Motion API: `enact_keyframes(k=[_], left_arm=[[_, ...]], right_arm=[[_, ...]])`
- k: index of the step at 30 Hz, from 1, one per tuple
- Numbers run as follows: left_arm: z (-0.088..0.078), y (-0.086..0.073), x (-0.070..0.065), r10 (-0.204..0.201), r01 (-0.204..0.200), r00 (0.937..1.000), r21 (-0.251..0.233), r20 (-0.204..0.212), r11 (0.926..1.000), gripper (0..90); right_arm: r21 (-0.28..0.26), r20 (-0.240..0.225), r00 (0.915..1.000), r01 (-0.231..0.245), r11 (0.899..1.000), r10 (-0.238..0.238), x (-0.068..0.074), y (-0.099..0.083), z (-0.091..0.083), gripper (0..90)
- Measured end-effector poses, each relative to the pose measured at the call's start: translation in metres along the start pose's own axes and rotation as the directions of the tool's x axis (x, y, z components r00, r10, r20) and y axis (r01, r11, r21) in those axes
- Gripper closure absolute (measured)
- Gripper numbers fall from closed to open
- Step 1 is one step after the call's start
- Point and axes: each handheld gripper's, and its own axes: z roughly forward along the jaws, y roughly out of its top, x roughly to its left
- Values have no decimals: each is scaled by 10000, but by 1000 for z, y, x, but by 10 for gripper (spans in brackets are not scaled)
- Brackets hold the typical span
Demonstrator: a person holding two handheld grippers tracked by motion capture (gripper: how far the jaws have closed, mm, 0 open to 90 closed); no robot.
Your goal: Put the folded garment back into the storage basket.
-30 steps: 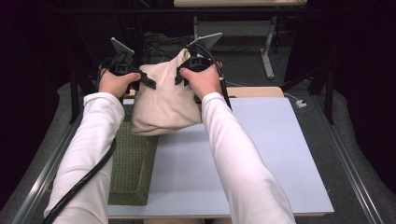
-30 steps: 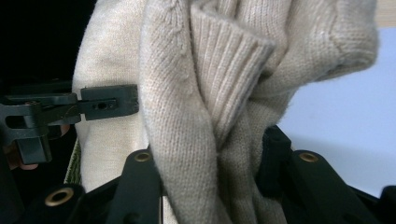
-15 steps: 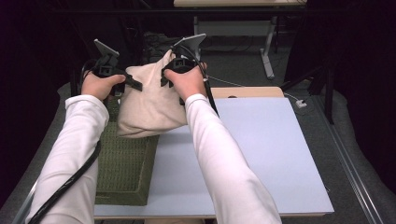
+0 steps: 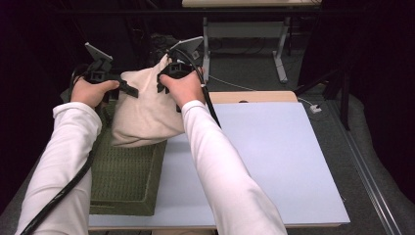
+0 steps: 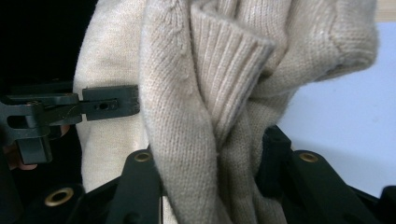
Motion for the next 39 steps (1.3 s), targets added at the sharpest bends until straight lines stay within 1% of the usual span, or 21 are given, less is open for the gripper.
enact_keyframes(k=[2, 4, 5, 6, 7, 9, 13, 14, 17, 18, 20, 21, 23, 24, 25, 27, 31, 32, 34, 39], left_arm=[[-2, -1, 4, 18, -18, 10000, 98, 20, 10000, 585], [-3, -3, 8, -42, 42, 10000, 68, -38, 10000, 585], [-4, -3, 10, -44, 44, 10000, 90, -36, 9999, 585], [-5, -4, 13, -50, 50, 10000, 139, -15, 9999, 585], [-6, -5, 14, -83, 83, 10000, 77, -51, 9999, 585], [-7, -7, 19, -65, 65, 10000, 192, -12, 9998, 585], [-8, -11, 25, -140, 141, 9999, 242, -42, 9996, 585], [-9, -11, 27, -123, 124, 9999, 277, -37, 9995, 585], [-10, -14, 30, -155, 157, 9998, 227, -89, 9996, 585], [-11, -15, 31, -121, 123, 9999, 310, -93, 9994, 585], [-13, -16, 32, -89, 95, 9998, 393, -158, 9992, 585], [-13, -17, 33, -134, 141, 9997, 366, -186, 9992, 585], [-15, -19, 36, -151, 159, 9997, 388, -189, 9991, 585], [-15, -20, 37, -208, 215, 9996, 324, -215, 9992, 585], [-15, -21, 38, -202, 208, 9996, 386, -174, 9990, 585], [-16, -23, 40, -228, 235, 9996, 416, -153, 9989, 585], [-16, -25, 43, -195, 204, 9995, 419, -239, 9989, 585], [-17, -25, 44, -142, 153, 9996, 501, -225, 9986, 585], [-18, -26, 45, -169, 180, 9996, 486, -243, 9987, 585], [-19, -29, 52, -216, 228, 9995, 533, -219, 9983, 585]], right_arm=[[36, -23, 10000, -39, 10000, 39, 3, -1, 3, 605], [69, -21, 10000, -2, 10000, 2, 7, -2, 6, 605], [105, -56, 9999, -130, 9999, 131, 9, -3, 7, 605], [90, -48, 10000, 0, 10000, 1, 10, -4, 9, 605], [97, -82, 10000, -28, 9999, 29, 12, -5, 11, 605], [169, -104, 9999, -15, 9999, 17, 14, -6, 14, 605], [263, -139, 9999, -35, 9996, 38, 19, -9, 20, 605], [270, -128, 9999, 25, 9996, -22, 20, -10, 21, 605], [332, -115, 9999, 24, 9994, -20, 23, -12, 24, 605], [275, -122, 9999, -45, 9996, 48, 24, -12, 25, 606], [353, -130, 9999, -36, 9994, 40, 25, -14, 28, 605], [349, -162, 9998, -76, 9994, 81, 26, -15, 29, 605], [394, -134, 9999, -25, 9992, 30, 29, -17, 30, 605], [351, -137, 9999, -24, 9994, 29, 31, -18, 31, 605], [375, -123, 9999, 44, 9993, -40, 32, -19, 32, 605], [388, -110, 9999, 16, 9992, -11, 35, -20, 33, 606], [433, -91, 9999, 71, 9990, -67, 37, -22, 36, 605], [435, -82, 10000, 48, 9990, -44, 38, -23, 37, 606], [427, -105, 9999, 109, 9990, -105, 39, -23, 38, 605], [510, -152, 9998, 95, 9987, -87, 43, -26, 42, 605]])
